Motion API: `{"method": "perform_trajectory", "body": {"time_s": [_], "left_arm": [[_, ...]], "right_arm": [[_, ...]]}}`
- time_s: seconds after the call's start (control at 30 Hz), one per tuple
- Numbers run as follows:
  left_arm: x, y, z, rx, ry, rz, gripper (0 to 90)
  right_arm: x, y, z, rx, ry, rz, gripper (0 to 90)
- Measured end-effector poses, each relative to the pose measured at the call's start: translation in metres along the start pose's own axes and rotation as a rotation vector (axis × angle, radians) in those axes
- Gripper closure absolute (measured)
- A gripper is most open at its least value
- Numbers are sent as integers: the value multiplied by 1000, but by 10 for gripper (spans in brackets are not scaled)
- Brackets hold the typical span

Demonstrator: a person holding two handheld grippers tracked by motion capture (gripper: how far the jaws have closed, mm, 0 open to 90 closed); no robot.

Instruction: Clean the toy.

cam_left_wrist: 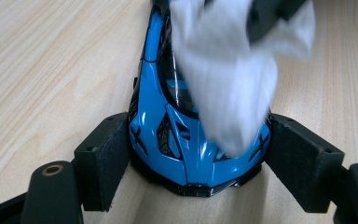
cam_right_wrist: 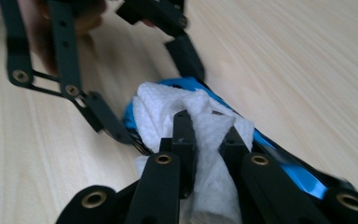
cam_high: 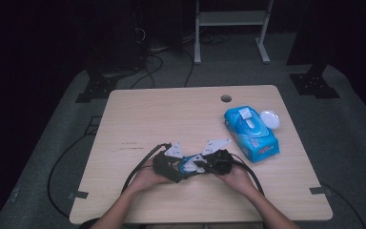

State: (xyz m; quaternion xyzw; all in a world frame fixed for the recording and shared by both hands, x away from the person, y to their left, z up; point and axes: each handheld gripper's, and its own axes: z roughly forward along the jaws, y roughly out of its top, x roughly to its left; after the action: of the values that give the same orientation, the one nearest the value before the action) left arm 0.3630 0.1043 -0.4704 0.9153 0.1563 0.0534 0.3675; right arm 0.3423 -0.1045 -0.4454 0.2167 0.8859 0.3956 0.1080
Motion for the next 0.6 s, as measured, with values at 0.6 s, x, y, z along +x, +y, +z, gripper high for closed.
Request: {"method": "perform_trajectory", "body": {"time_s": [0.6], "left_arm": [[-1,2,2,3,5,14,247]], "right_arm": [[-3,16,15,59,62,-17,824]]}}
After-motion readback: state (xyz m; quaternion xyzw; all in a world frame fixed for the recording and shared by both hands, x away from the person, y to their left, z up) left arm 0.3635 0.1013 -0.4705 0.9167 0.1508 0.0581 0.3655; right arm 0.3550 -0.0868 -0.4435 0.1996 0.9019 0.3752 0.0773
